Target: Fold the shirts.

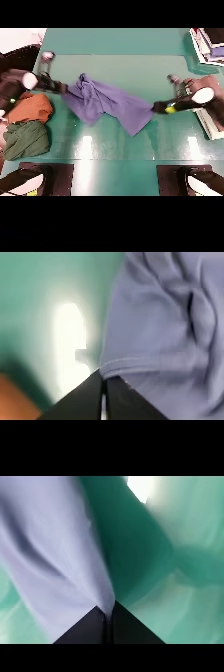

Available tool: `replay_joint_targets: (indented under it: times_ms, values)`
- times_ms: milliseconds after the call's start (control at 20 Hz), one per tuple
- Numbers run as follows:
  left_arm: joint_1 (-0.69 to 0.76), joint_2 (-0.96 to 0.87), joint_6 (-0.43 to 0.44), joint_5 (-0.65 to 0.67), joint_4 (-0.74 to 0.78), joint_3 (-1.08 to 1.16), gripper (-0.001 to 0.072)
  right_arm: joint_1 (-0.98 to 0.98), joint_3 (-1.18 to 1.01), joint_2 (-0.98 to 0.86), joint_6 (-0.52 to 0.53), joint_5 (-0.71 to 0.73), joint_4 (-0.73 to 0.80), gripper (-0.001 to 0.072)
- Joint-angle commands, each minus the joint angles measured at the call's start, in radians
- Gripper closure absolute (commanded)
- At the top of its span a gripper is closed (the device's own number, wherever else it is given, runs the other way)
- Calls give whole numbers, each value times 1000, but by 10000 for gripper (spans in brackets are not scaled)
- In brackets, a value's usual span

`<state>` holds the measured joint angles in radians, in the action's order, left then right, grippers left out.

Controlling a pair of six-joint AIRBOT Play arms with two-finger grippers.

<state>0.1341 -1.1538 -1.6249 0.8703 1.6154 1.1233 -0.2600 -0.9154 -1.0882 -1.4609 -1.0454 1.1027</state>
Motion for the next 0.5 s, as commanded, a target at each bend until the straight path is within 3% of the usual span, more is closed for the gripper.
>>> replay_joint_targets:
  times_ms: [0,150,450]
  values:
    - [-47,129,-25,-57,76,142,684,153,-197,134,-6,-75,132,698]
    - [-47,265,-24,-111,79,262,684,262,-363,244,16,-78,130,697]
    - [-47,472,-24,-72,61,421,684,370,-603,379,23,-122,130,698]
